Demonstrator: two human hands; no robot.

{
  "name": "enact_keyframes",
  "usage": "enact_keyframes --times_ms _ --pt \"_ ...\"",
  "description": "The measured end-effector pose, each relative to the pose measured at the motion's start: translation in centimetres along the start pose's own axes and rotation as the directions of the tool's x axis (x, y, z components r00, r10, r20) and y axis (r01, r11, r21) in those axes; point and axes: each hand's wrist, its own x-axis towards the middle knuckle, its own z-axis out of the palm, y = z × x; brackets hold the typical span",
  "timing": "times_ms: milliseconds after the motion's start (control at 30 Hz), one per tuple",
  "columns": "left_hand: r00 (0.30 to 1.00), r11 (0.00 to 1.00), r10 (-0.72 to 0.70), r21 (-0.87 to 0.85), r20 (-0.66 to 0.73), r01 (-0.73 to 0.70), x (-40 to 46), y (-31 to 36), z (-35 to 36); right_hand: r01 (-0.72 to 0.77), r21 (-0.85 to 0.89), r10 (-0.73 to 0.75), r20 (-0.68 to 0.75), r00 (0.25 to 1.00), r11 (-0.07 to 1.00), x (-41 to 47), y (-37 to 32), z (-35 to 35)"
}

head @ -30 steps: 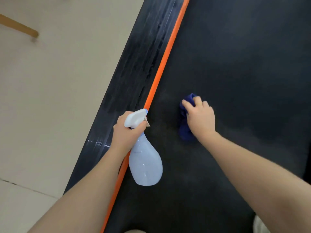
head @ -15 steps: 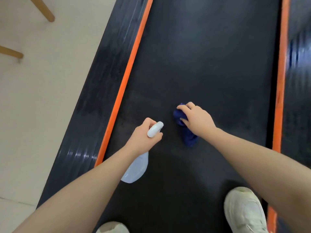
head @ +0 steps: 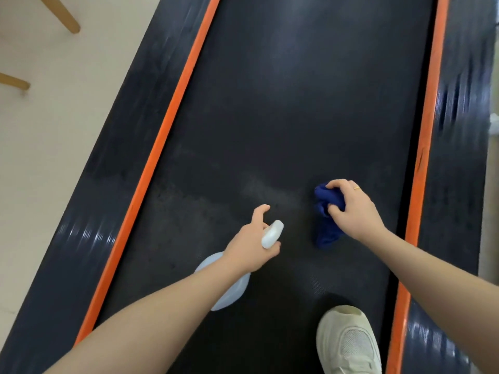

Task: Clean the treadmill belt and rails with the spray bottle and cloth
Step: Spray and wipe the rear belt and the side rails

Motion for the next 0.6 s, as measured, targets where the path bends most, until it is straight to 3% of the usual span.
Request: enact_keyframes --times_ms 133,267,367,433,500,567,600 --pt "0.976 0.986 -0.092 -0.154 -0.196 0.062 0.7 0.7 -0.2 0.044 0.112 -0.04 -0.036 0.999 0.993 1.0 -0.5 1.6" --pt "0.882 0.947 -0.16 -0.322 -0.444 0.01 -0.2 0.1 -2.7 0.076 0.151 -0.056 -0.131 0.99 0.986 4.3 -3.4 3.9" --pt "0.817 0.916 -0.204 -0.4 -0.539 -0.035 -0.9 -0.6 -4.6 0.105 -0.029 -0.107 -0.095 0.99 0.994 6.8 -6.0 6.0" --pt "0.781 0.907 -0.226 -0.418 -0.583 -0.05 -0.9 -1.3 -5.4 0.218 -0.218 -0.235 -0.056 0.97 0.951 6.9 -7.9 7.3" --pt "0.746 0.912 -0.238 -0.406 -0.622 -0.048 -1.0 -1.9 -5.9 0.484 -0.296 -0.497 0.034 0.867 0.823 4.7 -9.4 9.0" --pt "0.719 0.91 -0.256 -0.412 -0.646 -0.046 -1.2 -2.1 -6.2 0.768 -0.24 -0.664 0.392 0.636 0.594 2.4 -9.7 10.2" --pt "0.712 0.904 -0.266 -0.424 -0.65 -0.05 -1.2 -2.2 -6.2 0.839 -0.25 -0.635 0.56 0.533 0.483 2.3 -9.5 10.1"
